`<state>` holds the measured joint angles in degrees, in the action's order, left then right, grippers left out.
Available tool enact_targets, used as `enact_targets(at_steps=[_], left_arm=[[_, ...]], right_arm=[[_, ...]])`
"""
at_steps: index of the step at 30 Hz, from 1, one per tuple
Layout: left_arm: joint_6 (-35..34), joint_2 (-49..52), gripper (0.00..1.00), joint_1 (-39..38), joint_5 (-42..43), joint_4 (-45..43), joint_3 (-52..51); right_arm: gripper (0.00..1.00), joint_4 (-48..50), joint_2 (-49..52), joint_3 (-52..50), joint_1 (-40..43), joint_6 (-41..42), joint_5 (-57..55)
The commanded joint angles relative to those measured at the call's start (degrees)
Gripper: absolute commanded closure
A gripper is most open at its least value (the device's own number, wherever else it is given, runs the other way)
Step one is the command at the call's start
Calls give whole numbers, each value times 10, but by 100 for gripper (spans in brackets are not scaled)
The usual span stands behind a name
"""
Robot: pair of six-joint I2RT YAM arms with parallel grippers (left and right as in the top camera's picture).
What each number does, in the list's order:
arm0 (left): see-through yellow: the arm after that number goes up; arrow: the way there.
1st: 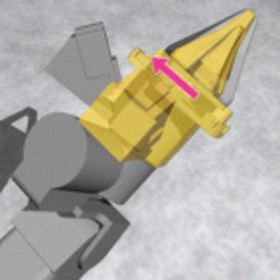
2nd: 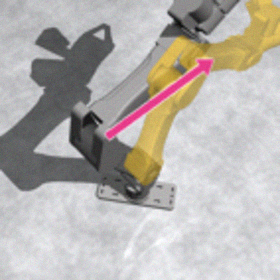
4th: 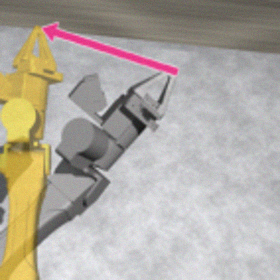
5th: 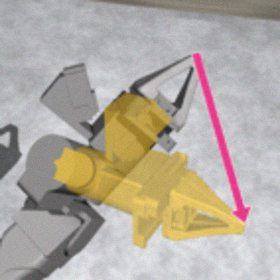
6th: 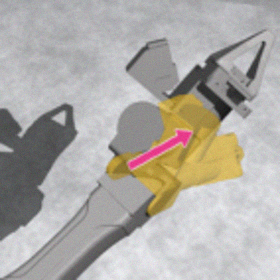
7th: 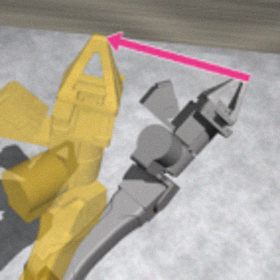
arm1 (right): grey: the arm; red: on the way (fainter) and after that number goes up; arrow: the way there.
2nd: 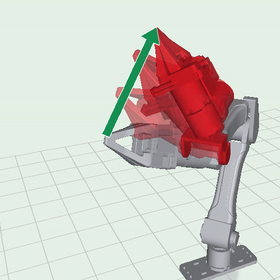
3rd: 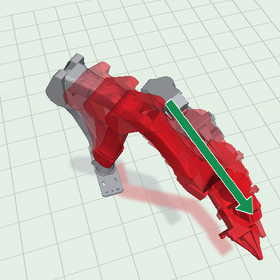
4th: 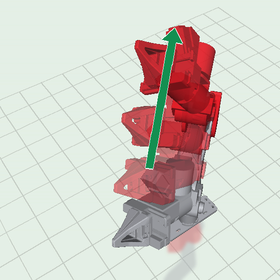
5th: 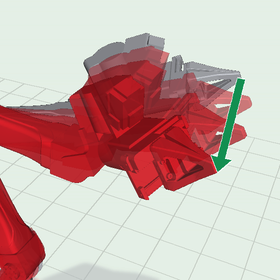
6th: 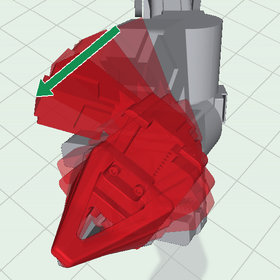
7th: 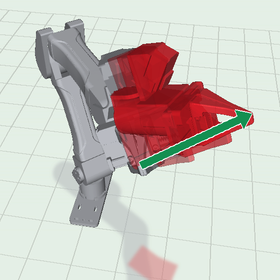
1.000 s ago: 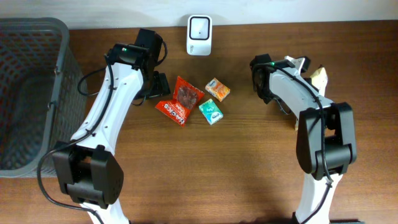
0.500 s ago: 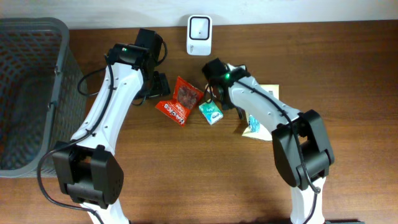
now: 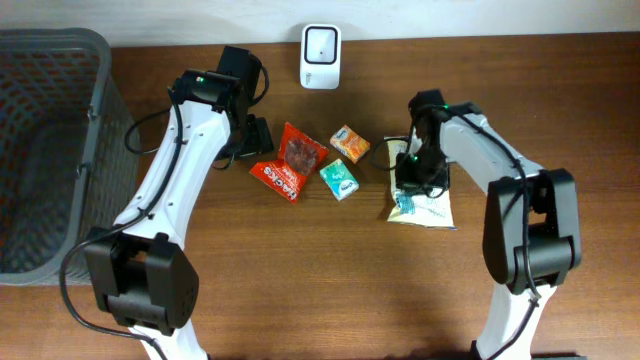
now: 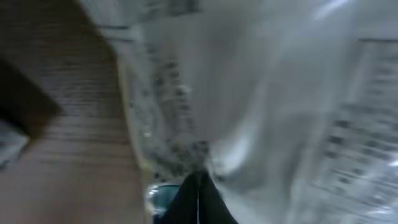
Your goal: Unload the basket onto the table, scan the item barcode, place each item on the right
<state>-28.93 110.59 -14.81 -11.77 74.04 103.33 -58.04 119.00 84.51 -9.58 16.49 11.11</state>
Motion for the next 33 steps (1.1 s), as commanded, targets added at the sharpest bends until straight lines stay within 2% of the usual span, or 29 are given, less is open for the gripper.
enact_targets(at_steps=[1, 2, 3, 4, 5, 6, 8, 10, 13, 14, 15, 18, 20, 22, 23, 24, 27, 29, 33], left_arm=[[7, 1, 1, 3, 2, 0, -1], [7, 1, 1, 3, 2, 0, -1], [7, 1, 1, 3, 2, 0, -1], [7, 1, 1, 3, 2, 0, -1], [7, 1, 1, 3, 2, 0, -1], [7, 1, 1, 3, 2, 0, -1], [7, 1, 1, 3, 2, 0, -1], [7, 1, 1, 3, 2, 0, -1], [7, 1, 1, 3, 2, 0, -1], [7, 1, 1, 3, 2, 0, -1], [7, 1, 1, 3, 2, 0, -1], [7, 1, 1, 3, 2, 0, -1], [7, 1, 1, 3, 2, 0, -1], [7, 1, 1, 3, 2, 0, -1], [7, 1, 1, 3, 2, 0, -1], [7, 1, 1, 3, 2, 0, -1], [7, 1, 1, 3, 2, 0, -1], [7, 1, 1, 3, 2, 0, -1], [7, 1, 1, 3, 2, 0, -1]], right_arm=[[96, -31, -7, 26, -3, -2, 64], [96, -72, -7, 68, 2, -22, 62], [89, -132, -7, 123, 7, -56, 62], [80, -170, -7, 154, 10, -75, 58], [66, -217, -7, 183, 10, -86, 34], [60, -263, -7, 197, 10, -86, -10], [60, -302, -6, 176, 9, -86, -34], [61, -283, -6, 125, -2, -85, -34], [75, -169, -6, 5, -18, -53, -31], [89, -118, -6, -29, -22, -37, -16], [96, -90, -6, -48, -26, -36, 9], [96, -106, -7, -10, -29, -41, 65], [96, -140, -7, 75, -21, -42, 63], [91, -130, -7, 140, -12, -42, 44], [83, -107, -7, 152, -8, -42, 9], [80, -85, -6, 151, -7, -40, -10], [80, -51, 4, 133, -7, -39, -16], [80, -22, 7, 106, -7, 8, -49], [80, 138, 7, -1, -8, 27, -84]])
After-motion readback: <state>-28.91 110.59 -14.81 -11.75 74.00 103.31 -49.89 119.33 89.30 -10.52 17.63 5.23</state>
